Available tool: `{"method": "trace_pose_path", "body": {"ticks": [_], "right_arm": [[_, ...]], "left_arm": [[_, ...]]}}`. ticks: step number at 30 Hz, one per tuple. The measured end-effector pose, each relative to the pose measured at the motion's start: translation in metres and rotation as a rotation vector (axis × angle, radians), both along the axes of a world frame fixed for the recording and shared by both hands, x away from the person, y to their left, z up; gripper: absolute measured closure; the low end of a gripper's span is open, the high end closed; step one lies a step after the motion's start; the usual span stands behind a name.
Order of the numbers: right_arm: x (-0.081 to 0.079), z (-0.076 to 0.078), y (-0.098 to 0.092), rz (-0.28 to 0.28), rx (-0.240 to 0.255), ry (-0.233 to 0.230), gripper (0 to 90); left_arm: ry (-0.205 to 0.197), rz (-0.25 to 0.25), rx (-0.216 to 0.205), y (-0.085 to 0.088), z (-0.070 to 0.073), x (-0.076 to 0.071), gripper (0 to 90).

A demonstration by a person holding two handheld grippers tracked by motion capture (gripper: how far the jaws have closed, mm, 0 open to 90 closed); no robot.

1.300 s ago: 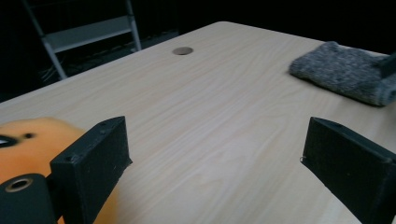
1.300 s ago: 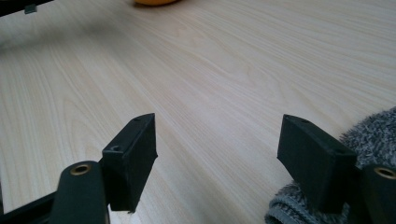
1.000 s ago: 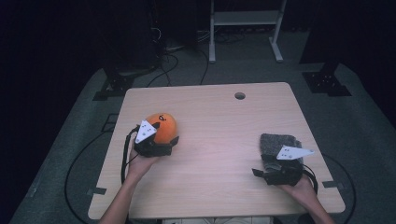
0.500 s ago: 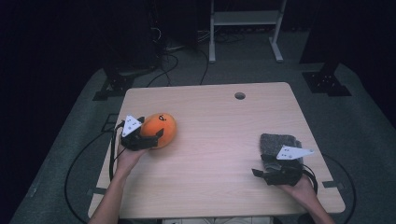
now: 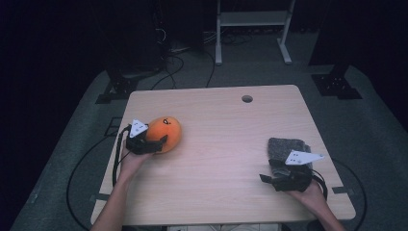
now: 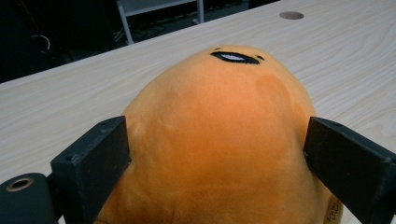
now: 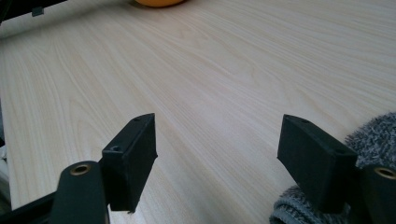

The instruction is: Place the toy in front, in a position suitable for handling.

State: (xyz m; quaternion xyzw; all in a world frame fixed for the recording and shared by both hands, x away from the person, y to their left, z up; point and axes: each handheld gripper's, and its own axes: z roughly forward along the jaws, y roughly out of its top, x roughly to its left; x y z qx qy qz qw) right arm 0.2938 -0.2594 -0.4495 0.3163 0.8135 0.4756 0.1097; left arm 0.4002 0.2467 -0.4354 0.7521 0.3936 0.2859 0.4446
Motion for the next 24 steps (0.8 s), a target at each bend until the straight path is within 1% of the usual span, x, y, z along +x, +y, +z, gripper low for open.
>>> {"method": "trace_pose_path", "body": {"ticks": [2, 3, 4, 6, 8, 9, 11, 12, 15, 16, 17, 20, 22, 24], "right_arm": [[0.0000, 0.0000, -0.0001, 0.000, 0.001, 0.000, 27.0], [0.0001, 0.0000, -0.0001, -0.001, 0.000, 0.001, 27.0], [0.0001, 0.0000, -0.0001, -0.001, 0.000, 0.001, 27.0], [0.0002, -0.0001, 0.0001, 0.001, 0.000, 0.000, 27.0], [0.0002, -0.0001, 0.0004, 0.004, 0.001, 0.000, 27.0], [0.0001, 0.0000, 0.0005, 0.005, 0.000, -0.001, 27.1], [-0.0002, 0.0002, 0.0005, 0.005, -0.001, -0.001, 27.1], [-0.0003, 0.0002, 0.0005, 0.005, 0.001, -0.001, 27.1], [0.0001, 0.0001, 0.0003, 0.004, 0.003, -0.001, 27.1], [0.0002, 0.0001, 0.0003, 0.005, 0.003, 0.000, 27.1], [0.0002, 0.0001, 0.0004, 0.005, 0.003, 0.000, 27.2], [0.0003, 0.0000, 0.0007, 0.010, 0.002, -0.004, 28.1], [0.0004, 0.0001, 0.0005, 0.009, 0.003, -0.004, 28.1], [0.0005, 0.0003, 0.0000, 0.006, 0.006, -0.002, 28.0]], "left_arm": [[0.001, -0.002, -0.005, 0.0008, -0.0005, 0.0005, 8.0], [0.002, -0.003, -0.002, 0.0011, -0.0008, 0.0005, 11.7], [0.004, -0.005, 0.007, 0.0012, -0.0012, 0.0007, 11.7], [0.006, -0.003, 0.003, 0.0007, -0.0019, 0.0008, 13.8], [0.003, -0.012, 0.009, 0.0008, -0.0020, 0.0003, 19.9], [-0.001, -0.010, 0.019, 0.0005, -0.0021, -0.0001, 23.8], [0.002, -0.007, 0.023, -0.0003, -0.0014, -0.0007, 33.1], [0.002, -0.002, 0.032, -0.0011, -0.0010, -0.0012, 36.4], [0.003, 0.001, 0.033, -0.0014, -0.0002, -0.0014, 43.5], [0.006, -0.002, 0.028, -0.0006, 0.0000, -0.0014, 46.0], [0.009, 0.000, 0.015, 0.0004, 0.0000, -0.0012, 48.2], [0.012, 0.011, -0.009, 0.0044, 0.0011, -0.0005, 52.6], [-0.001, 0.016, -0.025, 0.0054, 0.0045, -0.0025, 53.6], [-0.002, 0.014, -0.033, 0.0052, 0.0055, -0.0033, 54.0]]}}
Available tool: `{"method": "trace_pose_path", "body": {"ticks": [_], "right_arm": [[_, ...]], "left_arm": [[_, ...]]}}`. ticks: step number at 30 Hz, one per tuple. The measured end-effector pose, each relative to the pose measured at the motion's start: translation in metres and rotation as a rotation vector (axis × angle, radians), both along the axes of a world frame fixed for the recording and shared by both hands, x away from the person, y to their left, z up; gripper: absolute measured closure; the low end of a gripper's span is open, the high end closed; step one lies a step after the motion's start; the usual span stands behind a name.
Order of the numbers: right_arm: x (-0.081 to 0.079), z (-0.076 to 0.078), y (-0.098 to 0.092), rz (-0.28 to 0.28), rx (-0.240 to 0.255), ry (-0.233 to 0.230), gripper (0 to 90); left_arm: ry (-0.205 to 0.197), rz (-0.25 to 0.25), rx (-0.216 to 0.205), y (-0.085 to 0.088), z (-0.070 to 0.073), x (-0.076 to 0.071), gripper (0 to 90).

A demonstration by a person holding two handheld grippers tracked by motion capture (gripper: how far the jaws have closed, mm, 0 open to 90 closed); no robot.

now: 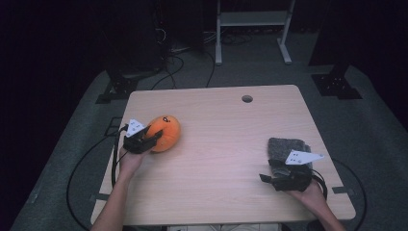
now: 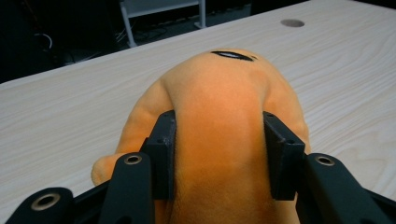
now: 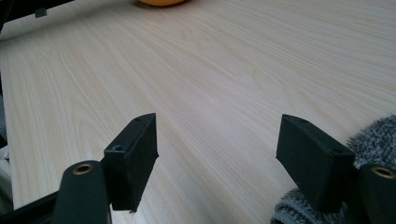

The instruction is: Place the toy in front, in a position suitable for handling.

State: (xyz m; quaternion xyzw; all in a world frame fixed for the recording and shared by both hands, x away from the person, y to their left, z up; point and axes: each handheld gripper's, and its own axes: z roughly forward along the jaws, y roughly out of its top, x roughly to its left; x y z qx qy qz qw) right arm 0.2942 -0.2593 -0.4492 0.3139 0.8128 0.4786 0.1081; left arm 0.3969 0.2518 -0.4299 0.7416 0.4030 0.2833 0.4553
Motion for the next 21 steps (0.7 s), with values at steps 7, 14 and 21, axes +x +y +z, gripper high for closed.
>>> {"method": "trace_pose_path", "body": {"ticks": [7, 14, 21], "right_arm": [[0.000, 0.001, -0.002, -0.008, 0.000, -0.015, 28.4], [0.000, 0.002, -0.005, -0.031, 0.006, -0.025, 28.5], [0.000, 0.004, -0.008, -0.048, 0.015, -0.036, 28.7]], "left_arm": [[-0.012, -0.074, -0.052, -0.009, 0.009, -0.010, 54.0], [-0.043, -0.178, -0.086, -0.039, 0.019, -0.024, 53.8], [-0.030, -0.290, -0.070, -0.074, 0.019, -0.033, 53.3]]}}
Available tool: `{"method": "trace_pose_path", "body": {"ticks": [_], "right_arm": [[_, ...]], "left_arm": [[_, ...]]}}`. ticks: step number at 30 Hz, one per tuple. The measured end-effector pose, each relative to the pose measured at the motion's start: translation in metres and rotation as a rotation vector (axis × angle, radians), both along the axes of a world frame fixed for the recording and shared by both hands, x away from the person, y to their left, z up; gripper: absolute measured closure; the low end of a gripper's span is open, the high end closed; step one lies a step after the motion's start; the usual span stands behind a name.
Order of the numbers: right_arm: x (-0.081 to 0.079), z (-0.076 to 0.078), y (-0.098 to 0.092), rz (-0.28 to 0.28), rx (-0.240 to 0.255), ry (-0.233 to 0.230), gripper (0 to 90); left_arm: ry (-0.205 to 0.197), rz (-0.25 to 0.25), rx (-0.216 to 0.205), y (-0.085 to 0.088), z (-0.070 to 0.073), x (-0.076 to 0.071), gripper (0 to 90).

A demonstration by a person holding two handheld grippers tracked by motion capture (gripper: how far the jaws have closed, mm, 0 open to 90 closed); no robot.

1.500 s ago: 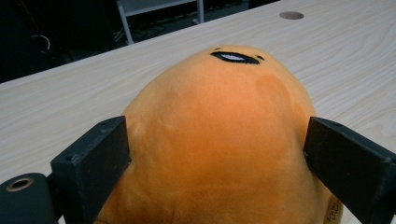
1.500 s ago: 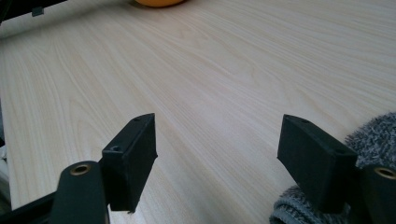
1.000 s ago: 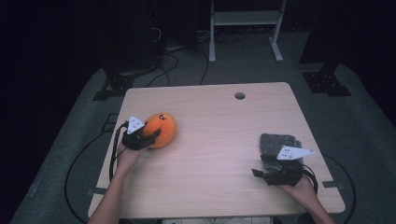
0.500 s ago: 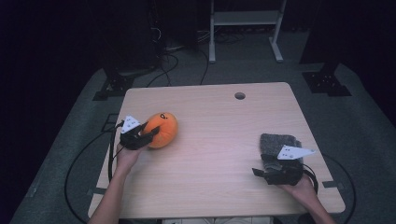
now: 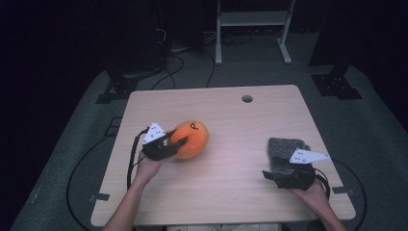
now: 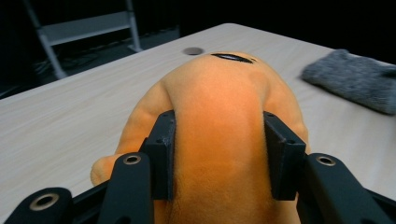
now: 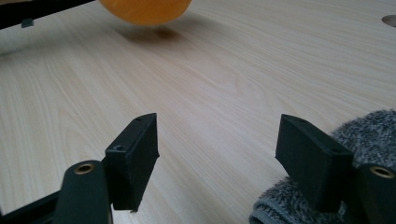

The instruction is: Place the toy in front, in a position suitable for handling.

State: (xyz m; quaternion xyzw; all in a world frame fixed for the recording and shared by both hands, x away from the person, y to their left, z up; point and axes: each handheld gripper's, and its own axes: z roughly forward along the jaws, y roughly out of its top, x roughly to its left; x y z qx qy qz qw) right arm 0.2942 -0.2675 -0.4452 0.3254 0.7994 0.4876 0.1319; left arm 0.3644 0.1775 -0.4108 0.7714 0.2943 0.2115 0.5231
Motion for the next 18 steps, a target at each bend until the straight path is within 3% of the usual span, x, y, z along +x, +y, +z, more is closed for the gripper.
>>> {"method": "trace_pose_path", "body": {"ticks": [7, 10, 13, 18], "right_arm": [[0.005, 0.004, -0.005, -0.030, -0.014, -0.027, 31.3], [0.013, 0.005, -0.010, -0.064, 0.000, -0.029, 31.9], [0.027, 0.008, -0.016, -0.106, -0.031, -0.027, 32.7], [0.042, 0.007, -0.021, -0.144, -0.038, -0.014, 32.7]], "left_arm": [[0.001, -0.076, 0.000, -0.031, -0.005, -0.011, 52.9], [0.007, -0.105, 0.028, -0.044, -0.009, -0.014, 52.6], [0.010, -0.133, 0.041, -0.055, -0.012, -0.017, 52.4], [0.012, -0.177, 0.048, -0.070, -0.014, -0.022, 52.2]]}}
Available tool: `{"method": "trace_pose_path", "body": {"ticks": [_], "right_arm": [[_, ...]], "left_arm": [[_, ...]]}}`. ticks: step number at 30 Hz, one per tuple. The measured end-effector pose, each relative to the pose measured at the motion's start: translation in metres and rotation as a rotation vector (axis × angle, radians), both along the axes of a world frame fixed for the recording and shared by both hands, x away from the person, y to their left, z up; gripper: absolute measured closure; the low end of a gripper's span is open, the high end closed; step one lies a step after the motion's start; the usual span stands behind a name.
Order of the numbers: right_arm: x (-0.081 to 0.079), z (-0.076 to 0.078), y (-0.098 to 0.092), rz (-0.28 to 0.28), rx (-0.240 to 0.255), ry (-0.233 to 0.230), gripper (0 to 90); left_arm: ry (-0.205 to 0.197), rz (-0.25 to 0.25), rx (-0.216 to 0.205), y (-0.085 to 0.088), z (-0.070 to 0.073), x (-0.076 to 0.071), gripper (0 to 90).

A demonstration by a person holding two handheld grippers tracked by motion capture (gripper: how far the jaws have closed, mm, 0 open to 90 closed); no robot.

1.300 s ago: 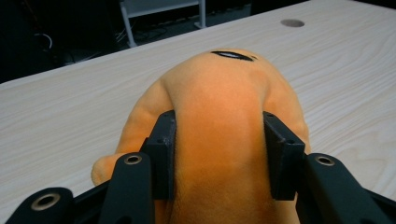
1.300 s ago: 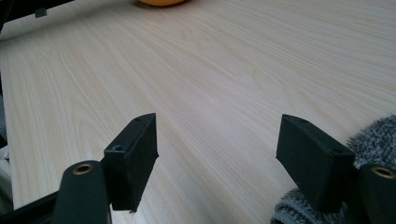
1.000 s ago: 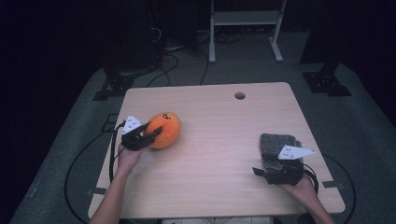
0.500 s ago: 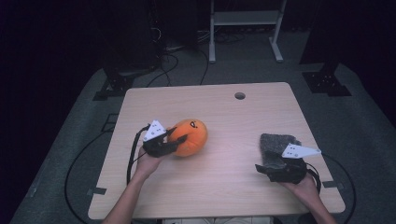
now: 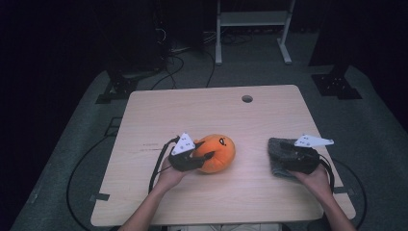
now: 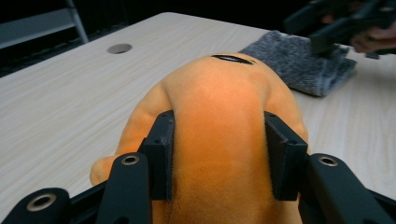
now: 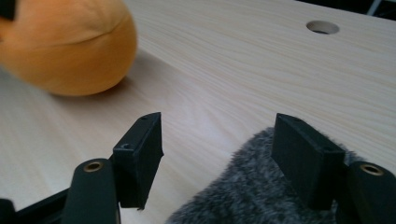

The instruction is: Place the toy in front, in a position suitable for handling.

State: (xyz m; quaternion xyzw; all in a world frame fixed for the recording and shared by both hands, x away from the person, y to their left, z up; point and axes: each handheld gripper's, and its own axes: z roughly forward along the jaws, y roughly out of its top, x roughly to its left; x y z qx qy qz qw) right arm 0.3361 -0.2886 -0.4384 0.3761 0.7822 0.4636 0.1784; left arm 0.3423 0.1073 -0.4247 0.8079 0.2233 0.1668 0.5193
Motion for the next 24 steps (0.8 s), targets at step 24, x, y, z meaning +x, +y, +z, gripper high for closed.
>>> {"method": "trace_pose_path", "body": {"ticks": [24], "right_arm": [[0.049, -0.034, -0.008, -0.161, -0.121, 0.197, 47.1]], "left_arm": [[0.002, -0.133, 0.049, -0.035, -0.004, -0.018, 41.1]]}}
